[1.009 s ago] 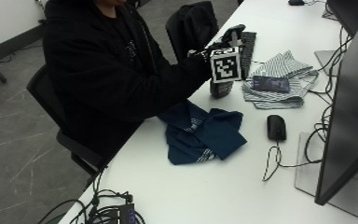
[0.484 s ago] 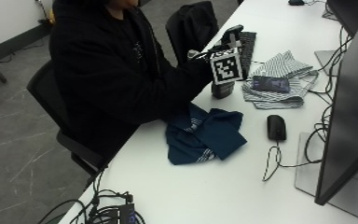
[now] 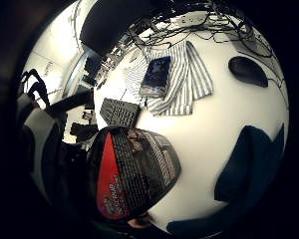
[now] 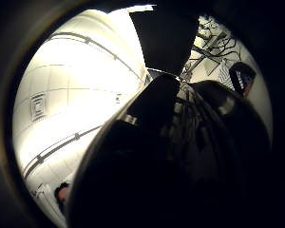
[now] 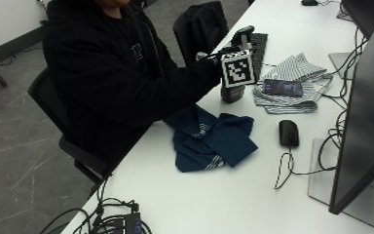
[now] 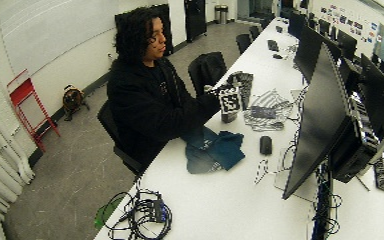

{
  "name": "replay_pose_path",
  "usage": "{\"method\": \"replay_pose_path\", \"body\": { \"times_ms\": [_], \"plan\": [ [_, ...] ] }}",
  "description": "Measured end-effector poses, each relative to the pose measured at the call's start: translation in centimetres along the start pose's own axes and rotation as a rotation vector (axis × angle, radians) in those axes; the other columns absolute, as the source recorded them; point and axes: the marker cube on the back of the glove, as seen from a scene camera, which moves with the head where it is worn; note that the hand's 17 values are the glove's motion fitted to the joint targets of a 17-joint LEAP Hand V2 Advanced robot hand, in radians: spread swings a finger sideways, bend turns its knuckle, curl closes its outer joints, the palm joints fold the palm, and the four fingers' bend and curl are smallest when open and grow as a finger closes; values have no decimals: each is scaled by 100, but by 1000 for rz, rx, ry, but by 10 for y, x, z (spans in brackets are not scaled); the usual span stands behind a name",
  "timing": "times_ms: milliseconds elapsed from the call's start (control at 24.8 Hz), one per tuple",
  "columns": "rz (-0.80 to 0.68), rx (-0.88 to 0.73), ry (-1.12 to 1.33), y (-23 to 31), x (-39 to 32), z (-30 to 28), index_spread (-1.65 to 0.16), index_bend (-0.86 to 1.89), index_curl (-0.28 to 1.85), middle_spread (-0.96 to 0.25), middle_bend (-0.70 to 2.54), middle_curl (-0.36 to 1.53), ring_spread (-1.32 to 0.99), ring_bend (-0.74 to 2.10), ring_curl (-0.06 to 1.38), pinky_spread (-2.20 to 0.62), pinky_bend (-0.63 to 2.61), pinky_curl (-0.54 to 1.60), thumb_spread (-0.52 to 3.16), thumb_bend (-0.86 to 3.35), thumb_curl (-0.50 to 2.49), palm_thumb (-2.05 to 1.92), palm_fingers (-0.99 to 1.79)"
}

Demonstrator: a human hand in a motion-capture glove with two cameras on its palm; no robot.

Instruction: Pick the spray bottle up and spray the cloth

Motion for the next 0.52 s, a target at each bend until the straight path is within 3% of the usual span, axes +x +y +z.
{"method": "replay_pose_path", "body": {
  "times_ms": [202,363,525],
  "plan": [
    [31,-105,6,10,3,-12,-30,11,58,-20,62,53,-23,63,46,-30,53,43,51,-6,80,87,123],
    [23,-160,148,29,11,-35,-30,4,52,-19,59,52,-20,55,44,-16,43,42,71,-6,73,77,81],
    [20,-194,262,47,13,-55,-31,-1,45,-17,53,49,-18,53,44,-7,47,43,81,-6,67,71,62]
  ]
}}
